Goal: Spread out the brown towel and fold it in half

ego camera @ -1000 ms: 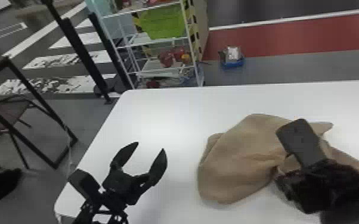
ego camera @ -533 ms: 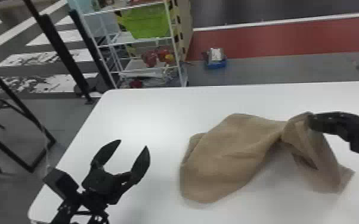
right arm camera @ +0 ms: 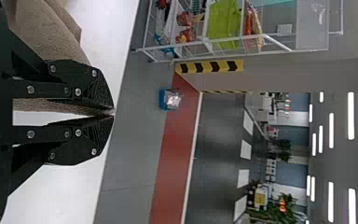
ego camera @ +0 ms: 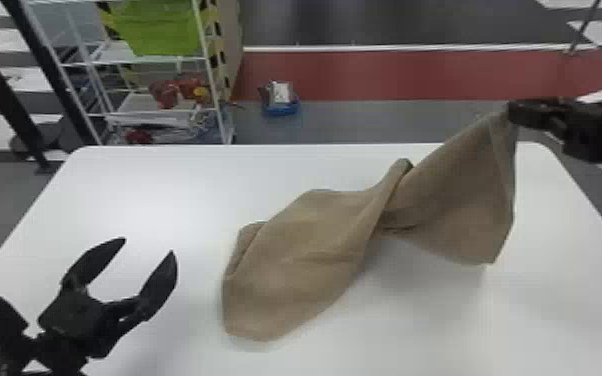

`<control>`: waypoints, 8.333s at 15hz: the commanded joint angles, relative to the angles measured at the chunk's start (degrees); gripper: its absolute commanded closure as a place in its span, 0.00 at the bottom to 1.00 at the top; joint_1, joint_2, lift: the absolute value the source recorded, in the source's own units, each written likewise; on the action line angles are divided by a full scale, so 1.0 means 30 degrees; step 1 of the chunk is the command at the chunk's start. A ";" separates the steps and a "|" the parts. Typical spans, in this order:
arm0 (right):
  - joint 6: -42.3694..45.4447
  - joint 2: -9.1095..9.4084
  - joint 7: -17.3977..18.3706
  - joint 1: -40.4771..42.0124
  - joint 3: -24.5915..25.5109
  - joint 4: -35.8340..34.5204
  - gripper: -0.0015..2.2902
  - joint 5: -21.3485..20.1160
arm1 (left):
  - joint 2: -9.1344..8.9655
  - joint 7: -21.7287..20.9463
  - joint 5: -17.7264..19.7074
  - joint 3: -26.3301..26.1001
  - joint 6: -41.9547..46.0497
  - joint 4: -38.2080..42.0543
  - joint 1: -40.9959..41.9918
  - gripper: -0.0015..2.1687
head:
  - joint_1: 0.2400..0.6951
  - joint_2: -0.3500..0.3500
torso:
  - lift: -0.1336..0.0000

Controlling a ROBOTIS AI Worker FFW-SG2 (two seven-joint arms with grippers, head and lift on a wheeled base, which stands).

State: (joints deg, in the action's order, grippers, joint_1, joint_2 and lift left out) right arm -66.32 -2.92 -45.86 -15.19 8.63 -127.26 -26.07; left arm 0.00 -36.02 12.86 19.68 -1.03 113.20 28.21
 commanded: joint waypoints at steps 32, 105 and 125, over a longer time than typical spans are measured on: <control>0.9815 0.0858 0.0902 0.7028 0.3276 0.3015 0.06 0.0575 | -0.0050 -0.6861 -1.1084 -0.7966 -1.5230 -0.6356 -1.5352 0.12 | 1.00 0.14 | 0.00; 1.1280 0.0992 0.1635 0.3805 0.2309 0.7527 0.06 -0.1007 | 0.2227 -1.4332 -1.8848 -0.7703 -1.5523 -0.6297 -2.0947 0.79 | 0.84 0.30 | 0.00; 0.5421 -0.0549 0.2484 -0.6068 0.2895 1.9509 0.08 -0.1593 | 0.2197 -1.4244 -1.8935 -0.8054 -1.4995 -0.6561 -2.0069 0.79 | 0.85 0.28 | 0.00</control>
State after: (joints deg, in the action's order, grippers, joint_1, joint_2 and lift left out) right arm -50.18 -3.55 -38.54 -32.29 16.73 -71.04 -31.82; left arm 6.55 -78.76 -43.95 -4.48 -46.08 93.52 -32.10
